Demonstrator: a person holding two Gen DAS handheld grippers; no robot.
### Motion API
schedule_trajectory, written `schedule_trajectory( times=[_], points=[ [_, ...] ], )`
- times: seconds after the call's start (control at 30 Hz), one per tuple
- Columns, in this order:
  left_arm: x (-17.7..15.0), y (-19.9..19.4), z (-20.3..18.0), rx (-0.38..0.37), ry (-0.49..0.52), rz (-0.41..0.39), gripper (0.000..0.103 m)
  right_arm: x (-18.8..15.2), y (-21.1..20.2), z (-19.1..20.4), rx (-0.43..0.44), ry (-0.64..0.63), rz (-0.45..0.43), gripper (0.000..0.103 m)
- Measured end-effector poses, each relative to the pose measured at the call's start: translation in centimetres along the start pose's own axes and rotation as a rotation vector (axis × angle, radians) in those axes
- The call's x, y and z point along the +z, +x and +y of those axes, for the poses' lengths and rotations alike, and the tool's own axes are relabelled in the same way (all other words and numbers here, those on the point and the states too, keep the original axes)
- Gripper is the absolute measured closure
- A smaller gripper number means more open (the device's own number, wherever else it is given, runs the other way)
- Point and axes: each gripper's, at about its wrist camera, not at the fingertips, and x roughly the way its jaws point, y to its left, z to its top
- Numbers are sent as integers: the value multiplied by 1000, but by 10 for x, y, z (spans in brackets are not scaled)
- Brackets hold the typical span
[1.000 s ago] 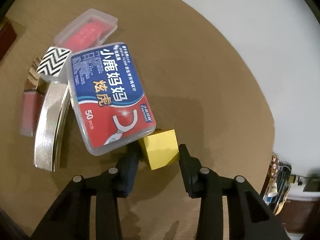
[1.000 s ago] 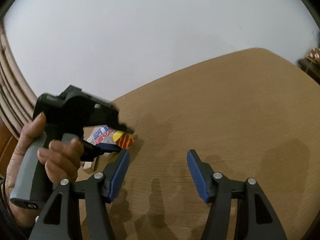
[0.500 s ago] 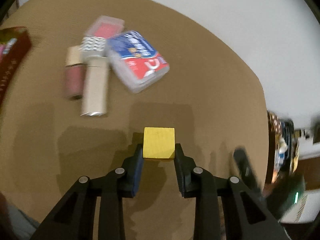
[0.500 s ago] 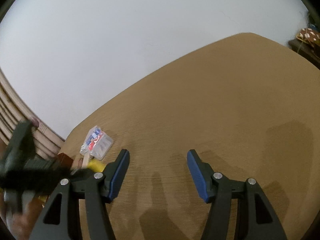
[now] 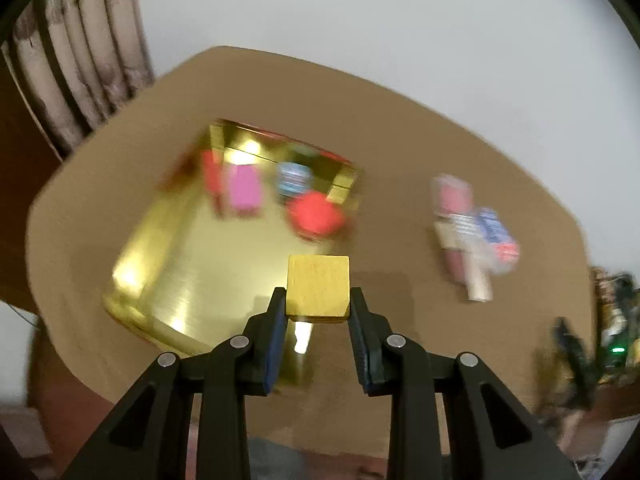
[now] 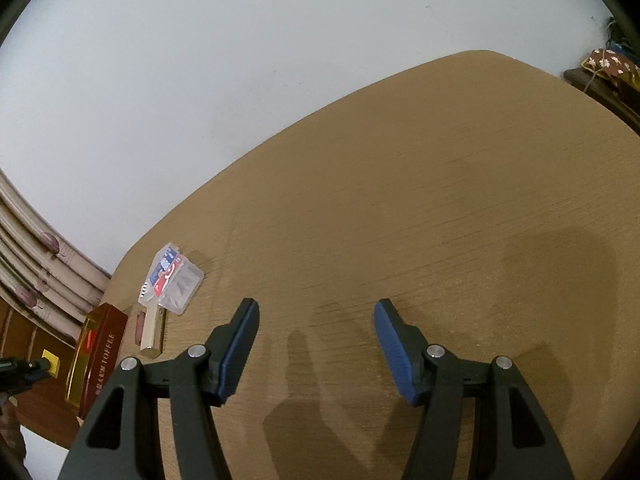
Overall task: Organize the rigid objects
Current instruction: 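Grasp the yellow striped cube with the left gripper and drop it in the tin, then grasp the clear floss-pick box with the right gripper and place it in the tin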
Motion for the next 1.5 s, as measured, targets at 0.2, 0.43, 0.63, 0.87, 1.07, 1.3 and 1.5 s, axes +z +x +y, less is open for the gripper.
schedule_trajectory(
  times=[0.2, 0.43, 0.63, 0.87, 1.07, 1.3, 1.5],
  points=[
    [27, 45, 58, 61, -56, 20, 77, -3, 5, 17, -91, -82, 11, 41],
    [37, 77, 71, 107, -43, 6, 76, -5, 10, 29, -166, -142, 22, 40],
    [36, 66, 58, 186, 56, -105, 51, -7, 12, 40, -189, -181, 30, 38],
    [-5, 14, 33, 110, 89, -231, 27, -21, 22, 111, 7, -368, 124, 38],
    [-64, 1, -1, -78, 97, -158, 25, 0, 57, 178, 38, -654, 198, 38],
    [-108, 5, -12, -171, 72, -88, 25, 29, 100, 221, 33, -856, 346, 37],
    [-120, 14, -19, -183, 88, -44, 25, 27, 137, 241, -18, -951, 464, 37]
  ],
)
